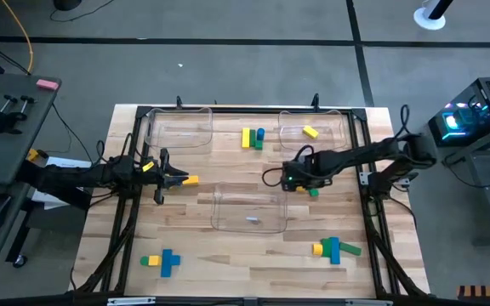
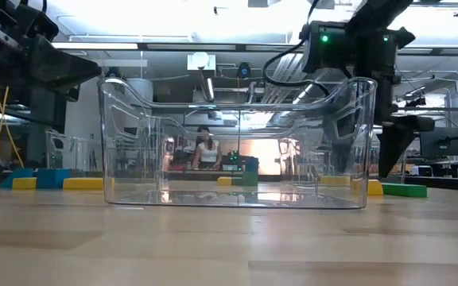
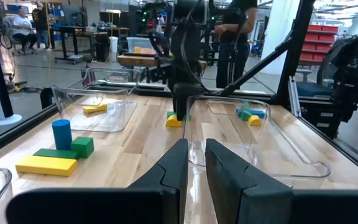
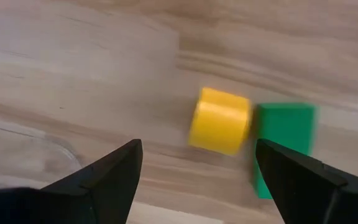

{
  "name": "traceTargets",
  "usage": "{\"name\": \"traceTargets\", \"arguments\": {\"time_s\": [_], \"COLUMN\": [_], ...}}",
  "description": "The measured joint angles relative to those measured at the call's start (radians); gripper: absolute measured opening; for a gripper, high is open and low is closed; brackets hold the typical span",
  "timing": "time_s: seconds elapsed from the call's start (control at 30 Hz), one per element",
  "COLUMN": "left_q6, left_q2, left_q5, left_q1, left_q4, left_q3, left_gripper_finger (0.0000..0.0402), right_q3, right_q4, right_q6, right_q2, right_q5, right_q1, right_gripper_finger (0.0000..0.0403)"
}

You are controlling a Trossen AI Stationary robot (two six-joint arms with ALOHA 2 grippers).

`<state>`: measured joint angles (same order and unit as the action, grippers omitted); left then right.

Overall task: Sort blocks
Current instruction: Put the yellow block into the right transparent bin

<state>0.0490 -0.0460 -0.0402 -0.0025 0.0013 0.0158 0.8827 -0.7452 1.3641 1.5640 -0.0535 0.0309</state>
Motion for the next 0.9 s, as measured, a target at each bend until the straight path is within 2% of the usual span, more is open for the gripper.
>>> {"name": "traceTargets", "arguments": {"time_s": [0.23,0.53,0.9], "left_q6": [0.0,0.0,0.0], "left_q2": [0.0,0.0,0.0], "left_q5": [0.0,0.0,0.0], "left_q1": [0.0,0.0,0.0], "left_q4": [0.0,0.0,0.0], "left_q3": [0.0,0.0,0.0], "left_gripper_finger": [0.0044,0.0044,0.0044], "right_q3": [0.003,0.003,0.001], "right_q4": [0.041,0.035,0.037], "right_q6": [0.049,0.052,0.088], "right_q2": [0.025,0.026,0.027], "right_q5": [0.003,-0.008,-0.015], "right_q1": [-0.012,-0.012,-0.011], "right_gripper_finger": [0.0308,0.0279,0.0277]}}
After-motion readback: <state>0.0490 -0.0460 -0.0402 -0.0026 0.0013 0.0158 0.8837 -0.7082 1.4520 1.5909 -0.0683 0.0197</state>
